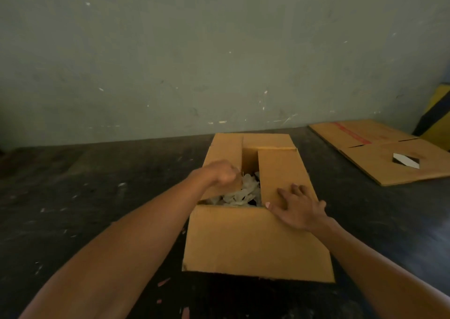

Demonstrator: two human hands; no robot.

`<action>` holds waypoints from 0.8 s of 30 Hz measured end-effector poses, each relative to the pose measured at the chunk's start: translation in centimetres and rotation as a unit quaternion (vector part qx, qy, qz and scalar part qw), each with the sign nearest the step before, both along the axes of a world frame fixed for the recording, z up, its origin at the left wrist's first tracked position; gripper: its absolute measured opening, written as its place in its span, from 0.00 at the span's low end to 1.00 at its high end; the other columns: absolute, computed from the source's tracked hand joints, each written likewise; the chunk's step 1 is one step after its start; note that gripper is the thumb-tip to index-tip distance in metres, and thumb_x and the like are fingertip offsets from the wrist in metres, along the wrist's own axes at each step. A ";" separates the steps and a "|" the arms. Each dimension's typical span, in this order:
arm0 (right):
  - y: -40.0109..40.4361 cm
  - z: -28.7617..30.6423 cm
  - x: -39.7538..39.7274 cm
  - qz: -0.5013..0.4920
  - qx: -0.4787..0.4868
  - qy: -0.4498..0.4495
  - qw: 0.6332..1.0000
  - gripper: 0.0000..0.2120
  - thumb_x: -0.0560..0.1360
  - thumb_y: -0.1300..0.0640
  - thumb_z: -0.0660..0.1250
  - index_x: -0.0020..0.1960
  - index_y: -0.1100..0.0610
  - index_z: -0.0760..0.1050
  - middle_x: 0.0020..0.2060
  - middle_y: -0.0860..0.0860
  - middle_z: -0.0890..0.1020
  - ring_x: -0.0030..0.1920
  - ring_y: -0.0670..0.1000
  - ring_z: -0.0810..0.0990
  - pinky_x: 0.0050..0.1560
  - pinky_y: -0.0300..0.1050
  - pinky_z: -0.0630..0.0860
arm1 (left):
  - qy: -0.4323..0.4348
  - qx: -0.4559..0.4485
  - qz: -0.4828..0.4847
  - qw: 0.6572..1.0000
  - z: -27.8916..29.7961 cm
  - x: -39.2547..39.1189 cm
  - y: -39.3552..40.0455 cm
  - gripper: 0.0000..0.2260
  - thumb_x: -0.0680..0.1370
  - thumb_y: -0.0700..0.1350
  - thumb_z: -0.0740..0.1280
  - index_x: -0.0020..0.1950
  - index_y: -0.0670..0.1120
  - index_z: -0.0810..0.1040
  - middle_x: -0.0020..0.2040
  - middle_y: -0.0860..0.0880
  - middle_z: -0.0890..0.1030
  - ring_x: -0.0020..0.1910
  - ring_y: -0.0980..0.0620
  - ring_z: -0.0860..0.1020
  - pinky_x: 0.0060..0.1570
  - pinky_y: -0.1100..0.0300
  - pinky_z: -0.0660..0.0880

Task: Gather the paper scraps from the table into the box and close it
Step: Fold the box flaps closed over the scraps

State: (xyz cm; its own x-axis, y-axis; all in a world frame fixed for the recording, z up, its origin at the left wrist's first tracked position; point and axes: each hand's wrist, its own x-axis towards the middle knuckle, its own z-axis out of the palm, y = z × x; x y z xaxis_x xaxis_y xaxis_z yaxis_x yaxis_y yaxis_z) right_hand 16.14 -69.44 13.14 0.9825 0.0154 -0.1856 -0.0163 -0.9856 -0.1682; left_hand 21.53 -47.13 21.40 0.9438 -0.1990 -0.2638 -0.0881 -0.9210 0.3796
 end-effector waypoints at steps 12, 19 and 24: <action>-6.6 0.2 -2.6 0.199 0.017 0.067 0.978 0.42 0.76 0.61 0.64 0.76 0.38 0.41 0.77 0.43 0.40 0.76 0.49 0.35 0.76 0.61 0.43 | -0.033 0.127 -0.215 0.968 -7.5 -3.2 10.4 0.34 0.79 0.39 0.62 0.78 0.63 0.50 0.80 0.59 0.47 0.78 0.54 0.42 0.73 0.36 0.49; -8.3 0.0 -2.7 0.251 -0.030 0.061 0.966 0.49 0.75 0.63 0.65 0.72 0.33 0.32 0.75 0.39 0.34 0.75 0.48 0.31 0.75 0.64 0.45 | -0.119 0.157 -0.222 0.955 -9.4 -4.5 13.0 0.42 0.78 0.41 0.66 0.77 0.64 0.39 0.78 0.61 0.38 0.77 0.54 0.38 0.74 0.46 0.59; -9.4 2.6 -3.6 0.178 0.144 0.158 0.960 0.35 0.80 0.63 0.57 0.71 0.28 0.51 0.73 0.34 0.42 0.73 0.43 0.39 0.74 0.61 0.42 | -0.093 0.086 -0.202 0.971 -8.6 -4.6 15.8 0.29 0.81 0.49 0.62 0.76 0.65 0.50 0.77 0.64 0.47 0.78 0.55 0.44 0.74 0.42 0.53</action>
